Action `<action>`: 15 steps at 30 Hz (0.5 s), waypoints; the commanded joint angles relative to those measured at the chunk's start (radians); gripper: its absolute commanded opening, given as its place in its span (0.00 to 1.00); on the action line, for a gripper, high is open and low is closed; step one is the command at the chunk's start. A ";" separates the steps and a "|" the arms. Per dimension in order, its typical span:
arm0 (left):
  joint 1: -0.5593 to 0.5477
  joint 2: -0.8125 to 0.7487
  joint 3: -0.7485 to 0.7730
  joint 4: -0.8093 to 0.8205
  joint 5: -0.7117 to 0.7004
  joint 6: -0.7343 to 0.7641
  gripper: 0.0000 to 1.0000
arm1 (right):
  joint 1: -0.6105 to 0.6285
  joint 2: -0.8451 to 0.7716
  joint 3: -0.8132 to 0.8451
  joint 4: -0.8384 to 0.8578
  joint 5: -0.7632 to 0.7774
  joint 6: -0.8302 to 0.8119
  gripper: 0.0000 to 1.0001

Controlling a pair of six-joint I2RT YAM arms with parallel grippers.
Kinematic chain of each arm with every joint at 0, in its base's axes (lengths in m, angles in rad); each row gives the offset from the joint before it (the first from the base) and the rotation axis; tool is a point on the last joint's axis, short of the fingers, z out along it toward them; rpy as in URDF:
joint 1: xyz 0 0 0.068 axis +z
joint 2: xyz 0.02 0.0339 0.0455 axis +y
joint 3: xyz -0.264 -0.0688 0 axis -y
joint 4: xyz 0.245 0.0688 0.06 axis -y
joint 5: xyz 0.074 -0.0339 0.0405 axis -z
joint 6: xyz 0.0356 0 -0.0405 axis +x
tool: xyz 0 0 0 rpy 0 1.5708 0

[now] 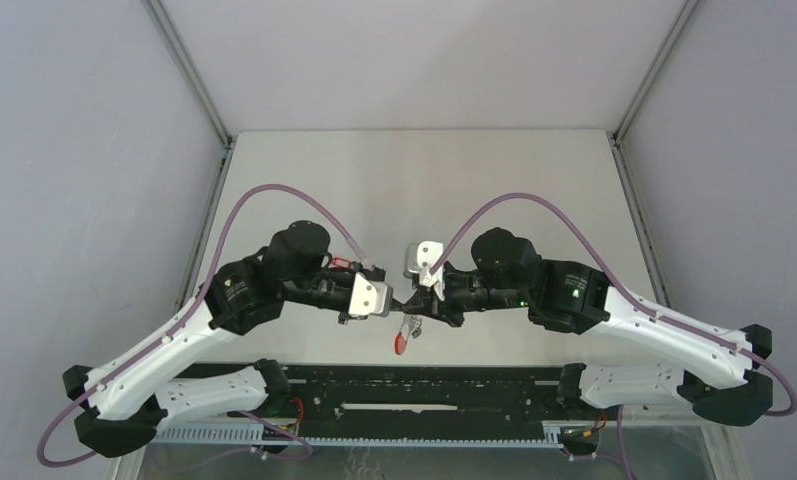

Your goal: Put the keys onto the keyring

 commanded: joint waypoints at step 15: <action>0.057 -0.097 -0.049 0.155 0.171 -0.204 0.39 | -0.139 -0.151 -0.134 0.310 -0.258 0.163 0.00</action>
